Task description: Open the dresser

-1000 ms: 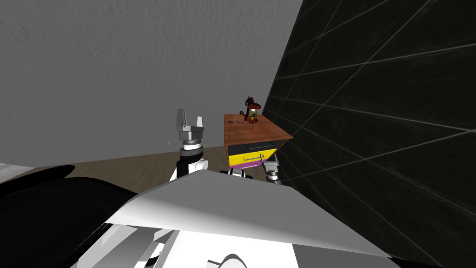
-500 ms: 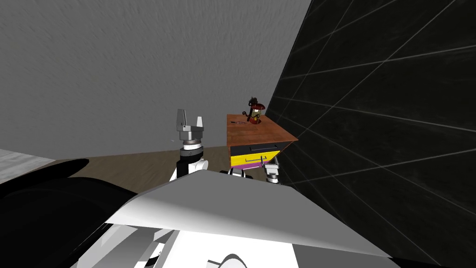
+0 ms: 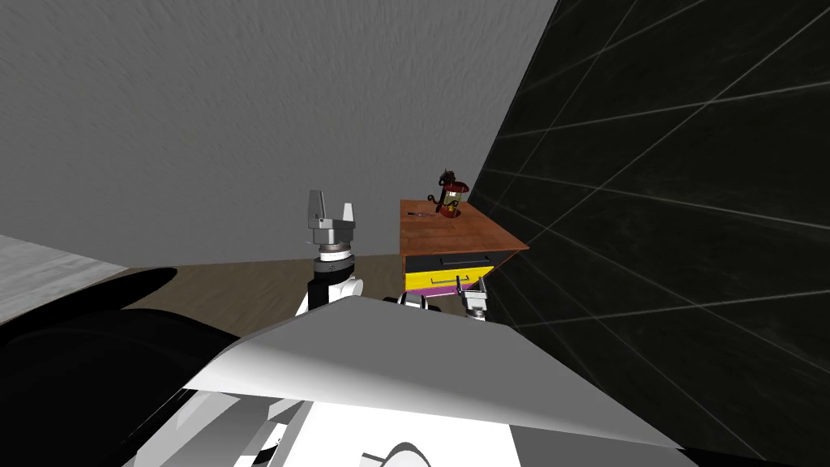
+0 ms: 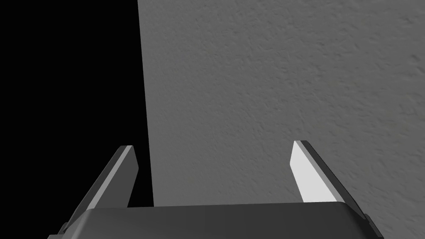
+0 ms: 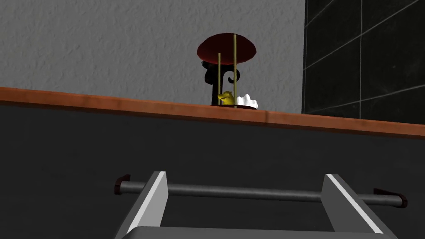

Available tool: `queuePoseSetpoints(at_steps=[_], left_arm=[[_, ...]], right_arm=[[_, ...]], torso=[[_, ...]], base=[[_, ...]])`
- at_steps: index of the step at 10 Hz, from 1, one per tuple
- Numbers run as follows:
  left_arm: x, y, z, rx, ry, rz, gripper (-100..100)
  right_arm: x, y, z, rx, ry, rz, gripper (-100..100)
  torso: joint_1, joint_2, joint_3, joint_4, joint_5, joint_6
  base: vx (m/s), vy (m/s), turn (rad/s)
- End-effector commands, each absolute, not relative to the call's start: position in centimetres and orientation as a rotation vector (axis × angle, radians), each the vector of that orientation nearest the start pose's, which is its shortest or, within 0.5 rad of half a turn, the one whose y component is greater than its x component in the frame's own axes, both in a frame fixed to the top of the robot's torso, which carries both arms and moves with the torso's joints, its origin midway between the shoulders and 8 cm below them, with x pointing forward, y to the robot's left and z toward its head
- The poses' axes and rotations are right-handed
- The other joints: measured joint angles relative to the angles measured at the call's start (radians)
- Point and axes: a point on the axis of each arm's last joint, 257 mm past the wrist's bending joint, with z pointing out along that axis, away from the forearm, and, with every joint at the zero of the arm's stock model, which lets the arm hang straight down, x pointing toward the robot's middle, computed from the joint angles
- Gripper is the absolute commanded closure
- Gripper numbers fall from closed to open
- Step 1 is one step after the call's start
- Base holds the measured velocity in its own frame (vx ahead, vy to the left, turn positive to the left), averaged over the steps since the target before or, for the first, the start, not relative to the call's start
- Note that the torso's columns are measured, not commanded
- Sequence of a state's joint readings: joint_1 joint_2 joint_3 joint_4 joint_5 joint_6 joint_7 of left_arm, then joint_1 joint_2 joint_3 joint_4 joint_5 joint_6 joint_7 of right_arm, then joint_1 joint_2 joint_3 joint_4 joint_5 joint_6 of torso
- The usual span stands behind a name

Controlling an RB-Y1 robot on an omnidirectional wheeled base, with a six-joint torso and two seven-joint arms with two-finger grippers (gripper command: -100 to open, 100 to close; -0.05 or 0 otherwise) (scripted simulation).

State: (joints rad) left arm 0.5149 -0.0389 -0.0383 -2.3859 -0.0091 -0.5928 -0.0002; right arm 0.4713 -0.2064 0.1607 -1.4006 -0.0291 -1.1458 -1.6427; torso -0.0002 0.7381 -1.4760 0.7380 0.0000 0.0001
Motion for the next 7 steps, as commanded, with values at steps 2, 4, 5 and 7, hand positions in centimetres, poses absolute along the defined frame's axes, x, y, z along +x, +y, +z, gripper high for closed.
queuePoseSetpoints(at_steps=[2, 4, 5, 7], left_arm=[[30.3, 26.5, 8.1, -0.533, 0.453, -1.362, 0], [30.3, 26.6, 8.1, -0.533, 0.453, -1.362, 0], [30.3, 26.5, 8.1, -0.533, 0.453, -1.362, 0], [30.3, 26.6, 8.1, -0.533, 0.453, -1.362, 0]], right_arm=[[30.5, -25.6, -24.0, -1.565, -0.029, -2.577, -100], [29.6, -26.1, -24.8, -1.552, 0.074, -2.519, -100], [29.6, -26.1, -24.8, -1.546, 0.084, -2.508, -100], [28.8, -26.5, -25.4, -1.524, 0.18, -2.453, -100]], torso=[[0.0, 0.0, 0.0, 0.0, 0.0, 0.0], [0.0, 0.0, 0.0, 0.0, 0.0, 0.0], [0.001, 0.0, 0.0, 0.0, 0.0, 0.0], [0.0, 0.0, 0.0, 0.0, 0.0, 0.0]], base=[[0.01, 0.02, 0.092], [0.011, 0.023, 0.092], [0.011, 0.016, 0.045], [0.01, 0.013, 0.112]])
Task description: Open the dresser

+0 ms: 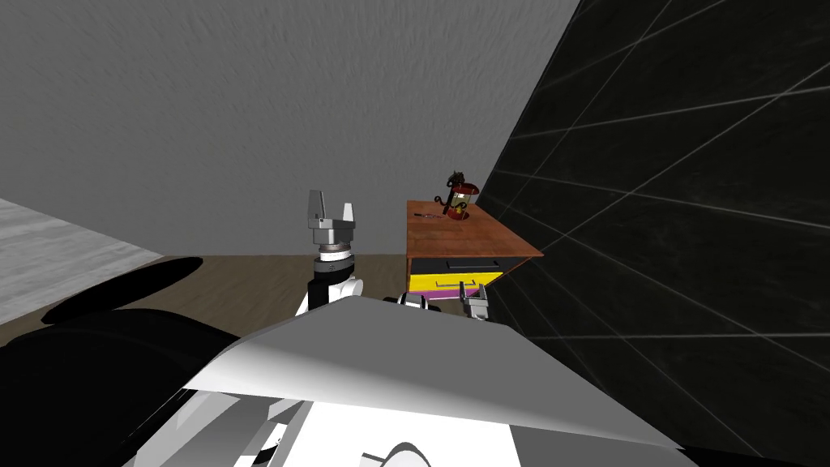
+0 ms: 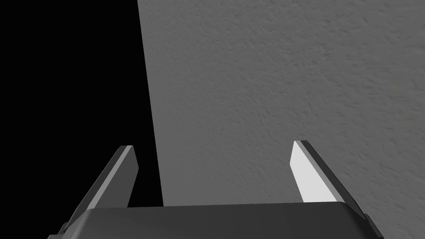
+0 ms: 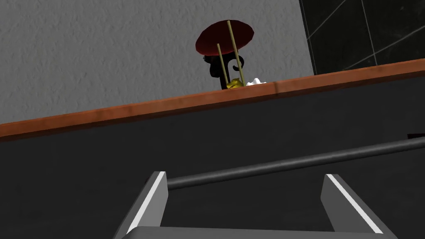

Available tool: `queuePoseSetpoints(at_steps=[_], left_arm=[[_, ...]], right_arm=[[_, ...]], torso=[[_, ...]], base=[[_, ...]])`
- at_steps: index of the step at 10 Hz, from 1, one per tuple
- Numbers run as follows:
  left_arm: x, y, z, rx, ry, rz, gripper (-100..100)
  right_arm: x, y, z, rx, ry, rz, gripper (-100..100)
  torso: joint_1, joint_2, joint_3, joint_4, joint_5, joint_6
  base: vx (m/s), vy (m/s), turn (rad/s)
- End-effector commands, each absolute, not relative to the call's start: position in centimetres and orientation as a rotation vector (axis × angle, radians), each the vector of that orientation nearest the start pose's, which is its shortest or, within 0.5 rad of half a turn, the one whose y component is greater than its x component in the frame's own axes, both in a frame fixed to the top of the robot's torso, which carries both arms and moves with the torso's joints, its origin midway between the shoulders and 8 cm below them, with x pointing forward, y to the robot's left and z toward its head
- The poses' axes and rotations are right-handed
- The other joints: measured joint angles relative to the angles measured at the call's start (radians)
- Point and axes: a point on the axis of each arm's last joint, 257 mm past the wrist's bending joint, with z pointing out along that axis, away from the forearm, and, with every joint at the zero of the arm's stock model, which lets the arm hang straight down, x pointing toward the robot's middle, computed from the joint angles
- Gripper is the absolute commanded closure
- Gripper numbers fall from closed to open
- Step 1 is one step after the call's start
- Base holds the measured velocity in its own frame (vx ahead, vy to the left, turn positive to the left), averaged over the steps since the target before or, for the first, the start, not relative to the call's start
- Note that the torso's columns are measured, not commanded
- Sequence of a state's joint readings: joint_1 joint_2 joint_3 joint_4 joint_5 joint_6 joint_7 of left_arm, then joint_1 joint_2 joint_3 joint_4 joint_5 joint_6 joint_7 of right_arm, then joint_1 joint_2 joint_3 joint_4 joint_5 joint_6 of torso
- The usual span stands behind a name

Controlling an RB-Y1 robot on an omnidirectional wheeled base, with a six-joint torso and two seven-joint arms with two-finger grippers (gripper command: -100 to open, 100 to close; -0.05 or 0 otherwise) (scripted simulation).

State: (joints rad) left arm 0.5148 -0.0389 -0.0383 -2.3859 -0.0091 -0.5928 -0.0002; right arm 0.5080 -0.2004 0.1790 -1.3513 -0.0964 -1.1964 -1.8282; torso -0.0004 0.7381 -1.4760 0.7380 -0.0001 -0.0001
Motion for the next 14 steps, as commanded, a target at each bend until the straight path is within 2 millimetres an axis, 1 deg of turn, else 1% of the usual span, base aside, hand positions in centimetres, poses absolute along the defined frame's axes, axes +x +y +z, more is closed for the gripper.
queuePoseSetpoints(at_steps=[1, 5, 9, 14], left_arm=[[30.3, 26.6, 8.1, -0.533, 0.453, -1.362, 0], [30.3, 26.6, 8.1, -0.533, 0.453, -1.362, 0], [30.3, 26.6, 8.1, -0.533, 0.453, -1.362, 0], [30.3, 26.6, 8.1, -0.533, 0.453, -1.362, 0]], right_arm=[[28.8, -26.5, -25.4, -1.516, 0.192, -2.439, -100], [28.1, -26.4, -26.1, -1.453, 0.324, -2.342, -100], [28.0, -26.0, -26.4, -1.392, 0.406, -2.261, -100], [28.4, -24.5, -26.5, -1.272, 0.514, -2.122, -100]], torso=[[0.0, 0.0, 0.0, 0.0, 0.0, 0.0], [0.0, 0.0, 0.0, 0.0, 0.0, 0.0], [0.0, 0.0, 0.0, 0.0, 0.0, 0.0], [0.001, 0.0, 0.0, 0.0, 0.0, 0.0]], base=[[0.009, 0.009, 0.033], [0.007, 0.007, 0.077], [0.004, -0.006, 0.067], [0.004, -0.014, 0.075]])
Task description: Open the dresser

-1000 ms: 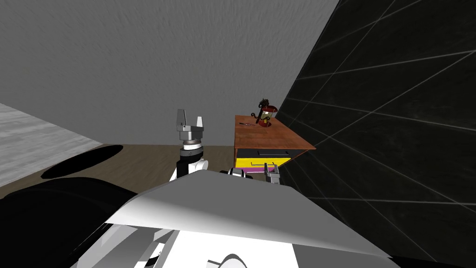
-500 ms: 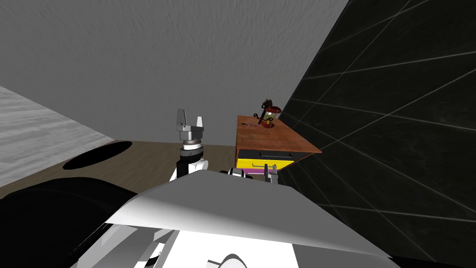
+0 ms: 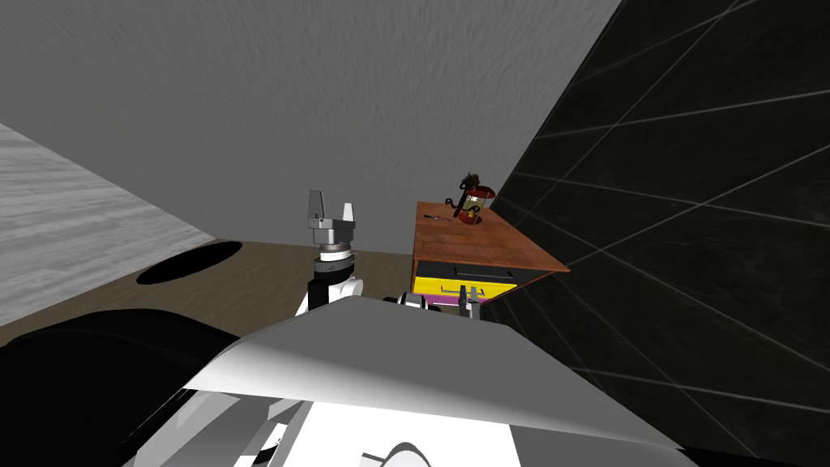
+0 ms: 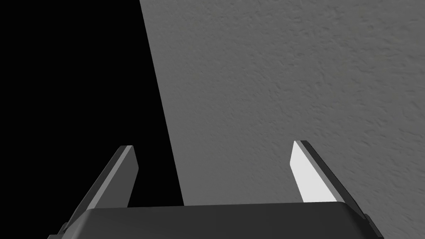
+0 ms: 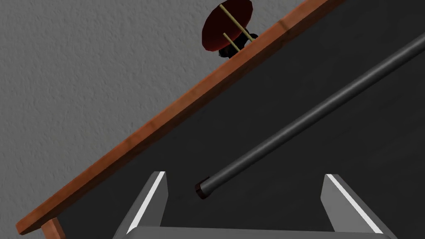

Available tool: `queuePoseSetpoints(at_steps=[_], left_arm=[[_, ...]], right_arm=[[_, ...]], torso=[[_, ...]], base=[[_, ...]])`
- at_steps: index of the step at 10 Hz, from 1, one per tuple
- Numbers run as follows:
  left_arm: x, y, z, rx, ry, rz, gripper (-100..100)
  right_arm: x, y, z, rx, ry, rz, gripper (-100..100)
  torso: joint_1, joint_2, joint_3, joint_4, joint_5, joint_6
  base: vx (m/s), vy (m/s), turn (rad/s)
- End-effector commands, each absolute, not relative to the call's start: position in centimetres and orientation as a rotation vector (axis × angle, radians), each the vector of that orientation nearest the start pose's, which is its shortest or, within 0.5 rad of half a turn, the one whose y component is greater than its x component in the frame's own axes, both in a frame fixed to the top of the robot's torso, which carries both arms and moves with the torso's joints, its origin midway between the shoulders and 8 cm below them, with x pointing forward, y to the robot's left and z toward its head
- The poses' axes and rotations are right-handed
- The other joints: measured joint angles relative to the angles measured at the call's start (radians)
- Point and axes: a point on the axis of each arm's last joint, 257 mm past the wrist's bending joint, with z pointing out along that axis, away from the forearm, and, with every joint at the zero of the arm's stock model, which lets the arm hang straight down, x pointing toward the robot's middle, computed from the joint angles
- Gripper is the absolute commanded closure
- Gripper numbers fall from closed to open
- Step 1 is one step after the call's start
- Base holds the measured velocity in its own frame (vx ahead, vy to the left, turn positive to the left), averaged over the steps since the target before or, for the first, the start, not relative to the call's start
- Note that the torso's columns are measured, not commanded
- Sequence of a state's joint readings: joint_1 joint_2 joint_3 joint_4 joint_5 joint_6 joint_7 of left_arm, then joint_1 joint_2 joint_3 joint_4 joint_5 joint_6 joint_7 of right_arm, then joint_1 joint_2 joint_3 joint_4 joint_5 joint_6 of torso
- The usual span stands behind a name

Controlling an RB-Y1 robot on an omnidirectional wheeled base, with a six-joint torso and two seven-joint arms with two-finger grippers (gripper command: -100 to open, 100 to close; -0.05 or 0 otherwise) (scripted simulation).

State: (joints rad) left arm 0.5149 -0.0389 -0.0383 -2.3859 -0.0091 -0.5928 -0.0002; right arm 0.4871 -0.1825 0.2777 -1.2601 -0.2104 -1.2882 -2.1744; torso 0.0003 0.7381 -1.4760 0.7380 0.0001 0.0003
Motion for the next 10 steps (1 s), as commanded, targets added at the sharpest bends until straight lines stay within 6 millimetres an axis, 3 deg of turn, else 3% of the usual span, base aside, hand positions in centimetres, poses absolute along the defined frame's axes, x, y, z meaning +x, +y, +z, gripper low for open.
queuePoseSetpoints(at_steps=[1, 10], left_arm=[[30.3, 26.6, 8.1, -0.533, 0.453, -1.362, 0], [30.3, 26.6, 8.1, -0.533, 0.453, -1.362, 0]], right_arm=[[28.5, -24.1, -26.5, -1.244, 0.535, -2.089, -100], [29.2, -21.6, -26.3, -1.035, 0.672, -1.839, -100]], torso=[[0.0, 0.0, 0.0, 0.0, 0.0, 0.0], [0.0, 0.0, 0.0, 0.0, 0.0, 0.0]], base=[[0.004, -0.015, 0.09], [0.001, -0.019, 0.087]])
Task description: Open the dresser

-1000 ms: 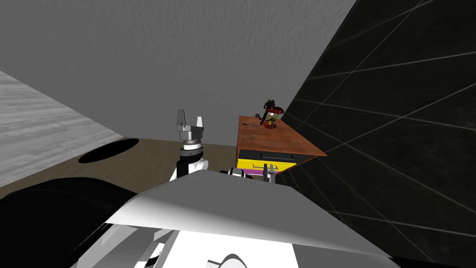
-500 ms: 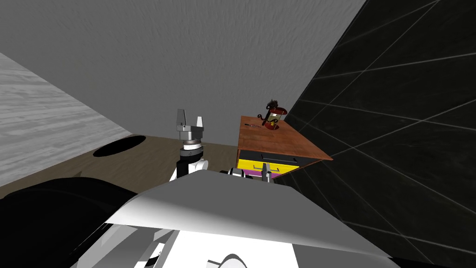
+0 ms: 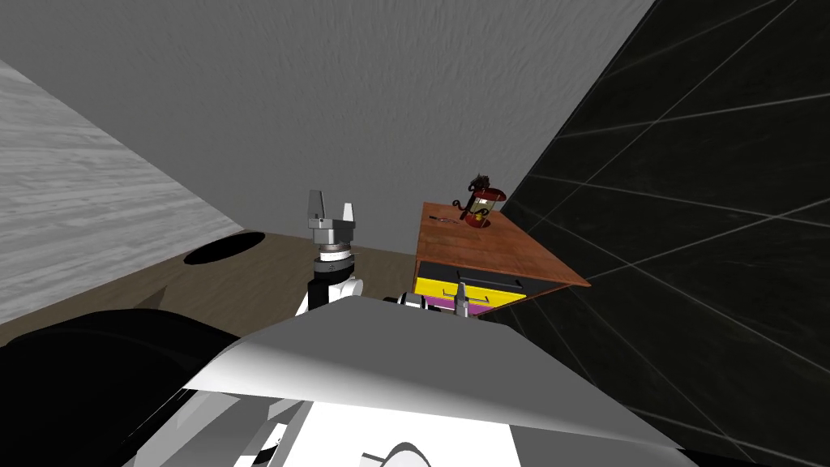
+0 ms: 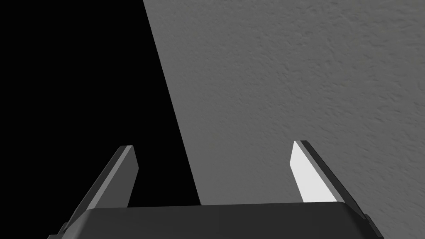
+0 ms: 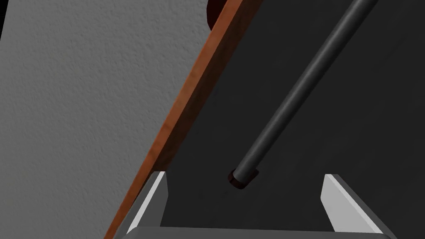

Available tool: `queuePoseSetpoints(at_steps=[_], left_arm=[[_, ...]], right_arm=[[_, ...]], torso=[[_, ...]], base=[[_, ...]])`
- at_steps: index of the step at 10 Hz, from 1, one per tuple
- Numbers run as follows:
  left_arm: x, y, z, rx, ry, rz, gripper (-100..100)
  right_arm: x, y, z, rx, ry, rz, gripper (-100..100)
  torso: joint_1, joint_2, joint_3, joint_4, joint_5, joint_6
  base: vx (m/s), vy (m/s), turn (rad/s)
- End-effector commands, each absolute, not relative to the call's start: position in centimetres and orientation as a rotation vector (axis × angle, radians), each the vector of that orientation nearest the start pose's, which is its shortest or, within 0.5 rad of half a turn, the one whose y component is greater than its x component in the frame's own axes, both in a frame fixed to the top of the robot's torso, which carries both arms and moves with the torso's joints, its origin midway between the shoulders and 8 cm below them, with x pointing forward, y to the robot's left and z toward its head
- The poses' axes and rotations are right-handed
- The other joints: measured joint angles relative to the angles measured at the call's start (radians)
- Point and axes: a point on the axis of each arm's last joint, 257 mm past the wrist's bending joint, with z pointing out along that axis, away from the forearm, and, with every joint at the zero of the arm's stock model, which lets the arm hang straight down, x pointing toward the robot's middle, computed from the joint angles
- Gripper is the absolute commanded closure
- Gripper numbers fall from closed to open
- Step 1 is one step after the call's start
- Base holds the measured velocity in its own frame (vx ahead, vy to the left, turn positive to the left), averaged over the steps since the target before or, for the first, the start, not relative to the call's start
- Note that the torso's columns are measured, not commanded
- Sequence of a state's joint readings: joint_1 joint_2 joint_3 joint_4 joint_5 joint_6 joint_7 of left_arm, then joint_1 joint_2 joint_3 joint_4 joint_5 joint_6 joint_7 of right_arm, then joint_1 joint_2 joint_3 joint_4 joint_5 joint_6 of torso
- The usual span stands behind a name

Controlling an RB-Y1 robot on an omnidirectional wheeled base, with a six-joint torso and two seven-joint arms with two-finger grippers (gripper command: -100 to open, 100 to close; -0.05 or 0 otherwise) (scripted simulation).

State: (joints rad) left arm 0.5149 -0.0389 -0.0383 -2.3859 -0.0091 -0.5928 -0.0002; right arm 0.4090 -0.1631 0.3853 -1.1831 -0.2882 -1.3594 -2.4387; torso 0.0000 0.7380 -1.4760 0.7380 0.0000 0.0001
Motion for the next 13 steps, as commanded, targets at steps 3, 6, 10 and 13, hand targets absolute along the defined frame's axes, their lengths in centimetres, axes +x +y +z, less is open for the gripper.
queuePoseSetpoints(at_steps=[3, 6, 10, 13], left_arm=[[30.3, 26.6, 8.1, -0.533, 0.453, -1.362, 0], [30.3, 26.6, 8.1, -0.533, 0.453, -1.362, 0], [30.3, 26.6, 8.1, -0.533, 0.453, -1.362, 0], [30.3, 26.6, 8.1, -0.533, 0.453, -1.362, 0]], right_arm=[[29.3, -21.3, -26.2, -1.013, 0.683, -1.812, -100], [32.6, -22.0, -25.8, -1.003, 0.704, -1.851, -100], [36.9, -22.7, -25.0, -0.992, 0.738, -1.897, -100], [40.0, -23.1, -24.2, -0.982, 0.769, -1.924, -100]], torso=[[0.0, 0.0, 0.0, 0.0, 0.0, 0.0], [-0.001, 0.004, 0.003, 0.001, 0.0, 0.0], [0.0, 0.001, 0.0, 0.0, 0.0, 0.0], [0.0, 0.0, 0.0, 0.0, 0.0, 0.0]], base=[[-0.002, -0.012, 0.05], [-0.096, -0.039, 0.145], [-0.101, -0.028, 0.124], [-0.114, -0.022, 0.132]])
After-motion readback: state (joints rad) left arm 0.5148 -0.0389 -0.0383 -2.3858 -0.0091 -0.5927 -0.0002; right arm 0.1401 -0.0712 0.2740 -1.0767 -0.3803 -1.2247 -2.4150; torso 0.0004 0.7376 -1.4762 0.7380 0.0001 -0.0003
